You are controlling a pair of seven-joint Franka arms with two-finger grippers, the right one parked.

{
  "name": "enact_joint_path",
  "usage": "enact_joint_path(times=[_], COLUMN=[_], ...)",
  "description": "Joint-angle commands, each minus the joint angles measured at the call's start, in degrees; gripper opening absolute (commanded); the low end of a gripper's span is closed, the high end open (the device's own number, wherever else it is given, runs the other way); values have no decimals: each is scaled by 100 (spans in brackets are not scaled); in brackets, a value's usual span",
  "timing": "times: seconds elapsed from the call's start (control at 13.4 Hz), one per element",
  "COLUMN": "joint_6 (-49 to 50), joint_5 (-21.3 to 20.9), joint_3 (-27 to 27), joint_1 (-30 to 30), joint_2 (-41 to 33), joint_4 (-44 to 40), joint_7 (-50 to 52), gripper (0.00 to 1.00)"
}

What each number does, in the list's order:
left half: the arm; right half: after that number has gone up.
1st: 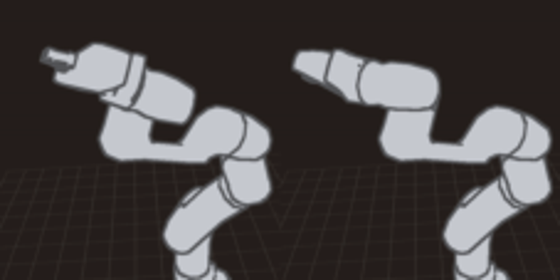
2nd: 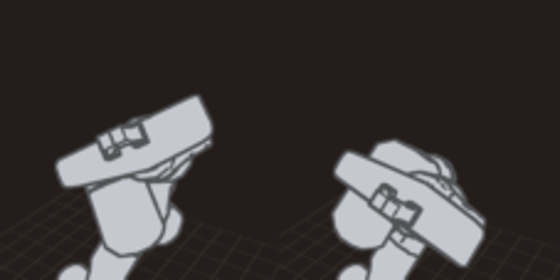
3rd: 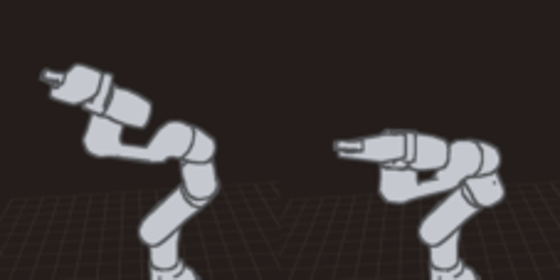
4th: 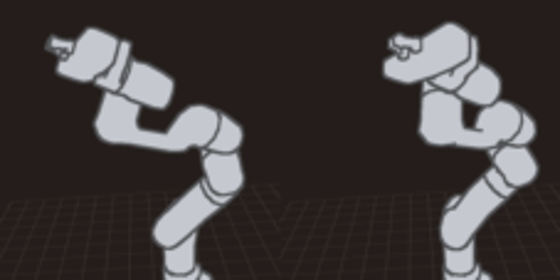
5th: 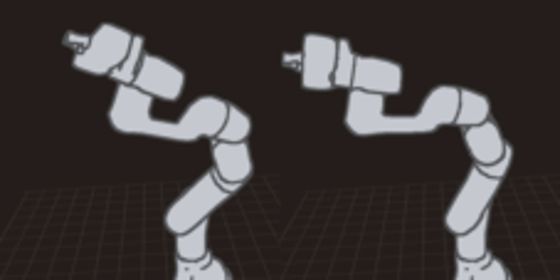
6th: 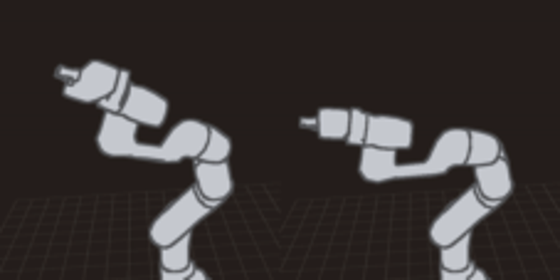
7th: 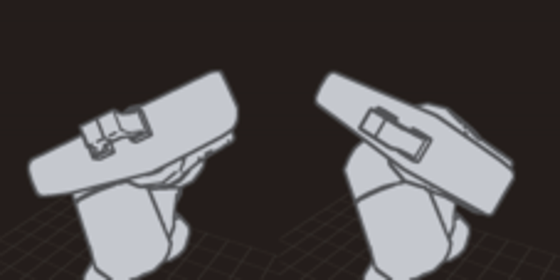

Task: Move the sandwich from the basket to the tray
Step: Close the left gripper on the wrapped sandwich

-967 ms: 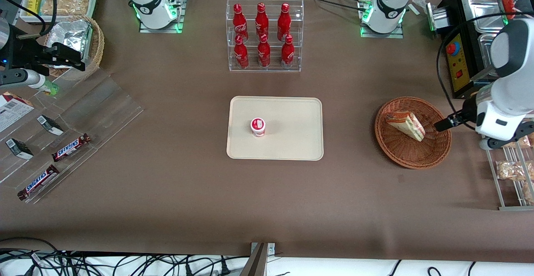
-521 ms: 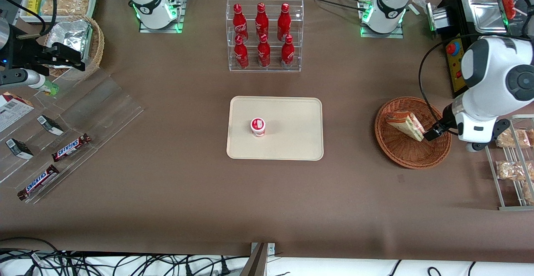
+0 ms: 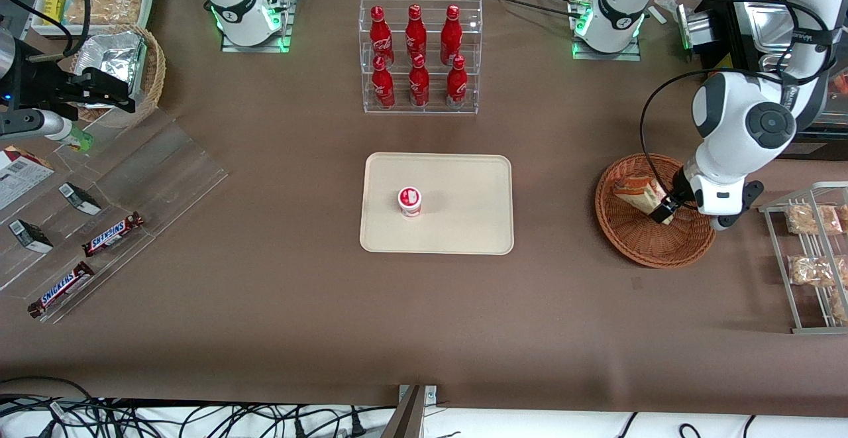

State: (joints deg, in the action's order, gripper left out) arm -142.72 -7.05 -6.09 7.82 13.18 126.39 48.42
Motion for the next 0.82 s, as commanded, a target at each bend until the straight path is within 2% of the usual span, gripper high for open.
enact_joint_path(times=[0.0,0.67,0.74], joint_6=[-422,-959,-959], joint_5=[-200,-200,-200], joint_3=[-24,-32,-32], joint_1=[70,88,88], joint_2=[-228,-52,-35], joint_4=[491,870,870], joint_7=[167,299,299], gripper=[100,100,93])
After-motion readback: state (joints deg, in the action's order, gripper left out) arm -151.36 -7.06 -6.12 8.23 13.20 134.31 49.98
